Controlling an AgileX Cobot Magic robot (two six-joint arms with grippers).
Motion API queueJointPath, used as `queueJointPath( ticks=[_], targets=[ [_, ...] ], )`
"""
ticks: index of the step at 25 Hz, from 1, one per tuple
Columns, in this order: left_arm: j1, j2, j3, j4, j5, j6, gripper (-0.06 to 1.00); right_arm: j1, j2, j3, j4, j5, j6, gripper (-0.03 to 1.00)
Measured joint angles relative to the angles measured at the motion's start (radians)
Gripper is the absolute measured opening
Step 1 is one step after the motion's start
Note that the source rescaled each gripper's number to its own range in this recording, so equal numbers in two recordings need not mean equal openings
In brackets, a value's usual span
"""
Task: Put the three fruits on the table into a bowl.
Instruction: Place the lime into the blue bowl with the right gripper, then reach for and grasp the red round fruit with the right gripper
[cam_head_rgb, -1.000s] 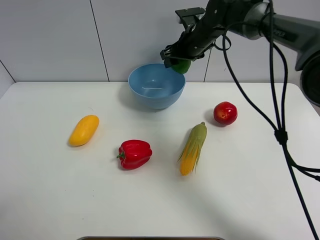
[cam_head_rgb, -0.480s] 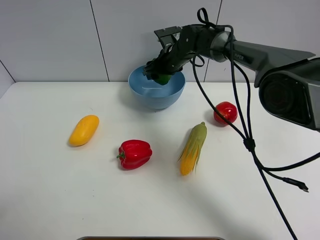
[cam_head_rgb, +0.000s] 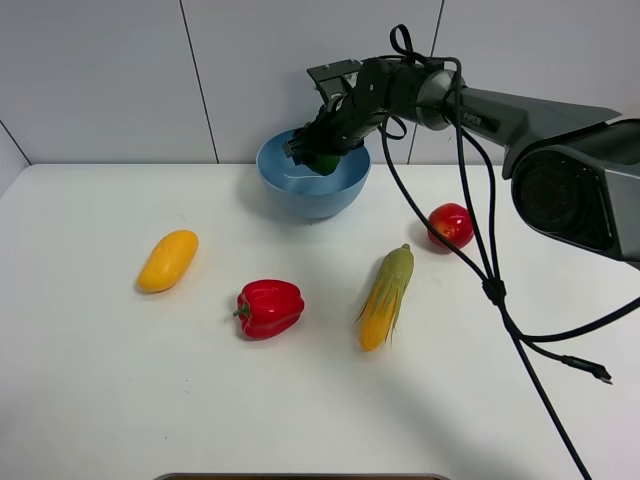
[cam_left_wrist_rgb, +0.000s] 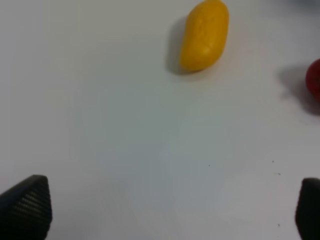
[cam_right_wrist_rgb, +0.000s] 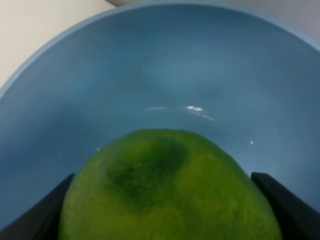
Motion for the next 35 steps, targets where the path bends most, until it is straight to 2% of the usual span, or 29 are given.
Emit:
queueJointPath(
  ticks=[1, 5, 8, 12, 23, 35],
  targets=[
    [0.0, 0.0, 0.0, 0.0, 0.0, 0.0, 1.0, 0.0, 0.0, 0.0, 0.0, 0.0, 0.0, 0.05],
    [0.0, 0.0, 0.0, 0.0, 0.0, 0.0, 1.0, 0.001, 0.0, 0.0, 0.0, -0.001, 0.0, 0.43],
    [0.0, 0.0, 0.0, 0.0, 0.0, 0.0, 1.0, 0.002, 0.0, 0.0, 0.0, 0.004, 0.0, 0.52],
    [0.0, 0.0, 0.0, 0.0, 0.0, 0.0, 1.0, 0.002, 0.0, 0.0, 0.008, 0.026, 0.0, 0.53],
    [0.0, 0.0, 0.0, 0.0, 0.0, 0.0, 1.0, 0.002, -0.128, 0.0, 0.004, 0.204, 0.001, 0.53],
    [0.0, 0.0, 0.0, 0.0, 0.0, 0.0, 1.0, 0.002, -0.343, -0.001, -0.11, 0.473, 0.088, 0.53]
  ],
)
